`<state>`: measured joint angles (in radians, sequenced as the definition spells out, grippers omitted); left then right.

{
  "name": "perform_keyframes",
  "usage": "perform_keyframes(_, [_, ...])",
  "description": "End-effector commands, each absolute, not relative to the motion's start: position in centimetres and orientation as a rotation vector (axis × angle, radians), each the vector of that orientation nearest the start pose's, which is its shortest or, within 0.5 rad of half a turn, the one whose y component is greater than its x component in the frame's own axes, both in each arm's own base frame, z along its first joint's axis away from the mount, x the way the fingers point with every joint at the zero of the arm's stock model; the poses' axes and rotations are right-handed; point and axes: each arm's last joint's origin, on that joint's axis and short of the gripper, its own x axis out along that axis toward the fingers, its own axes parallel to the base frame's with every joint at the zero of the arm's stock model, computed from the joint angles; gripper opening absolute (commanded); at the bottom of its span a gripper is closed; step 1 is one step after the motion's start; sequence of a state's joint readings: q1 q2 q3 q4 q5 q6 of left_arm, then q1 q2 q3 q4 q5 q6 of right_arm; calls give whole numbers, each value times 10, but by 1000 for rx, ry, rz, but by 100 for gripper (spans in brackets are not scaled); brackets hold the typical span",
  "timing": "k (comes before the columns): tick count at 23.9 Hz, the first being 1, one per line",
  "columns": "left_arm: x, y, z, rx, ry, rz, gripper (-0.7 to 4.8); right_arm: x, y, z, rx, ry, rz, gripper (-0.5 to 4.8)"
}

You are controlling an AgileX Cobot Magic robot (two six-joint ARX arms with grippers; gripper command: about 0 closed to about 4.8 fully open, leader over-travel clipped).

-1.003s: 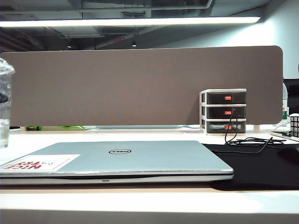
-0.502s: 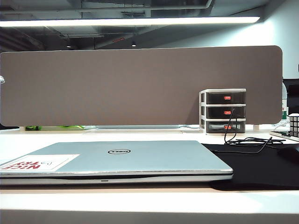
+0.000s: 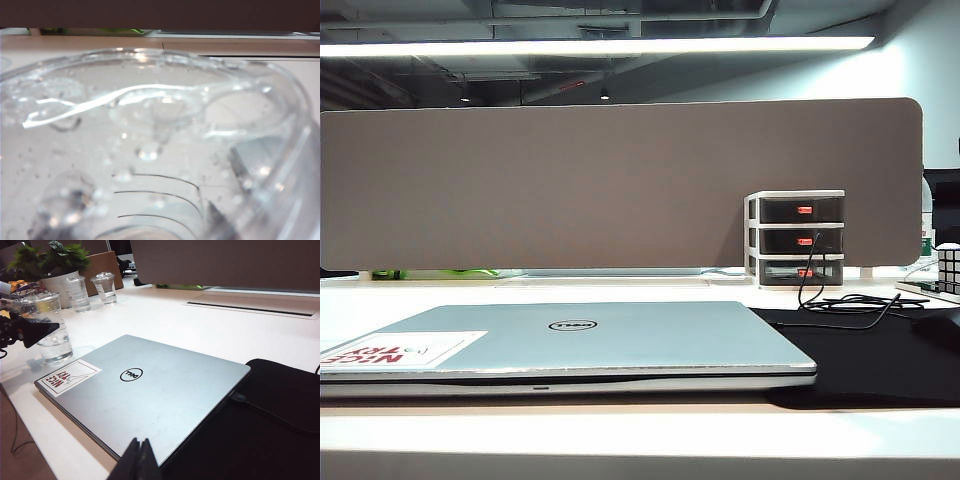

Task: Pick up the coffee cup and place it on the left side of the laptop.

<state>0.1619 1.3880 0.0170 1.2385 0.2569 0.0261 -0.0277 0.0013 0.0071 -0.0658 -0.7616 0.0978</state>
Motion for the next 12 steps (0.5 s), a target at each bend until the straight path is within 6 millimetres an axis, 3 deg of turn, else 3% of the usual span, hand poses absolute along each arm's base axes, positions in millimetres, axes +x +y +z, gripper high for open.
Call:
perform_keyframes(1, [176,21,118,-7,153,-109,306,90,18,159,113,82,736,-1])
perform_keyframes(7, [178,21,117,-22,147,-112,329,90,18,159,113,85,753,-1])
perform_keyframes(11, [178,21,118,-24,140,-111,471,90,18,159,113,85,755,-1])
perform_keyframes(12, [178,21,118,-25,140,-111,479,90,18,159,113,84,755,-1])
